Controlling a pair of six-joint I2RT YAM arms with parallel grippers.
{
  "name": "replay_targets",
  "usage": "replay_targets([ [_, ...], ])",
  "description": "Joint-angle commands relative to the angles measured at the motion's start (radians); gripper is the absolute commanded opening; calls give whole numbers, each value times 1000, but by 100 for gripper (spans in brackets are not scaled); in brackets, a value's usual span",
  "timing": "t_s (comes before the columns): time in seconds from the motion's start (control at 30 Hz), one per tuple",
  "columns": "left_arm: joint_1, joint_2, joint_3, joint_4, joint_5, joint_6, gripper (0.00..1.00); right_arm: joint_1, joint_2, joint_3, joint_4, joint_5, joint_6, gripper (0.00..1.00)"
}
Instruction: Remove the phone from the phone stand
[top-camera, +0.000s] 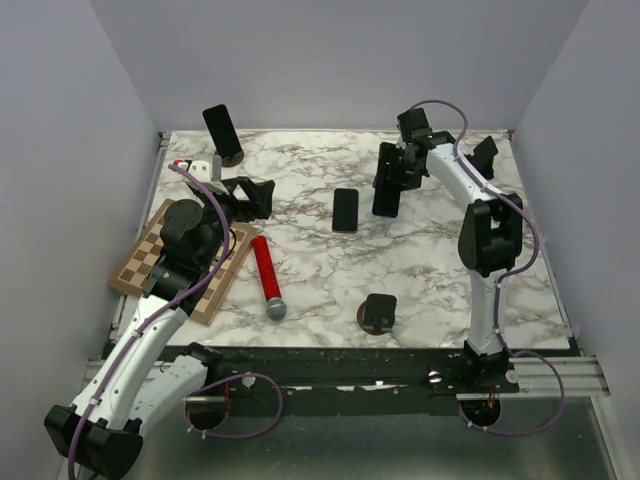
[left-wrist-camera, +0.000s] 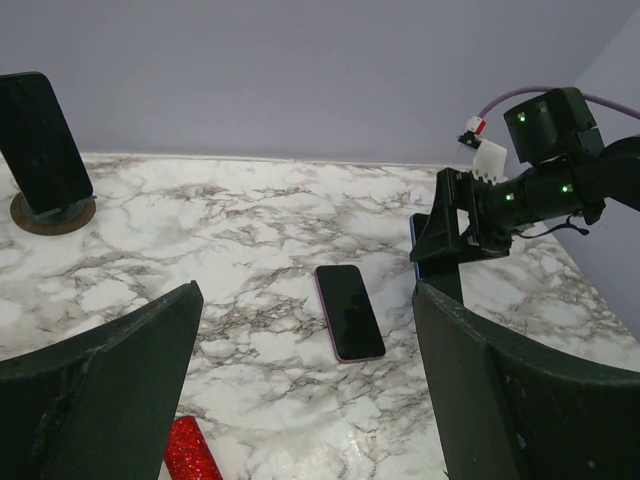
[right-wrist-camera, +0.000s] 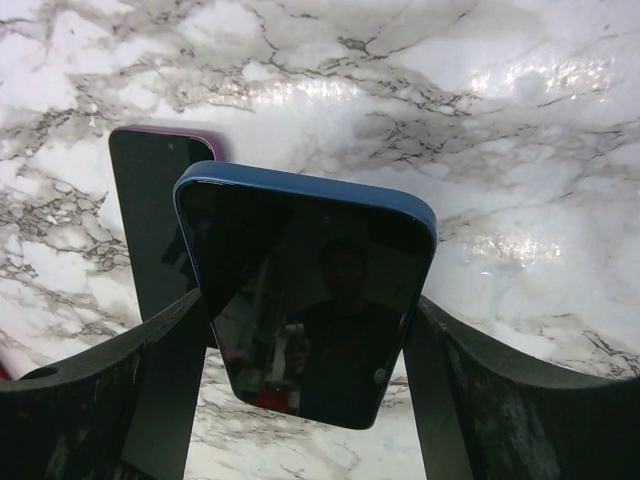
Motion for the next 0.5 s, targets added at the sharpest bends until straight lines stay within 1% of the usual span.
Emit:
replay_targets([
  [0.0, 6, -4, 29, -2, 21, -1, 93, 20, 42, -17, -8, -56, 12, 1],
  [0.1, 6, -6, 29, -2, 17, 0, 93, 49, 89, 5, -33, -24, 39, 1],
  [0.2, 5, -5, 29, -2, 16, 0, 93, 74, 112, -7, -9, -12, 46, 4],
  [0.37, 5, -7, 28, -2, 14, 2, 93, 78, 145, -9, 18, -9, 45, 4],
  [0.47, 7, -9, 28, -3, 11, 3, 93, 77, 160, -17, 24, -9, 36, 6],
])
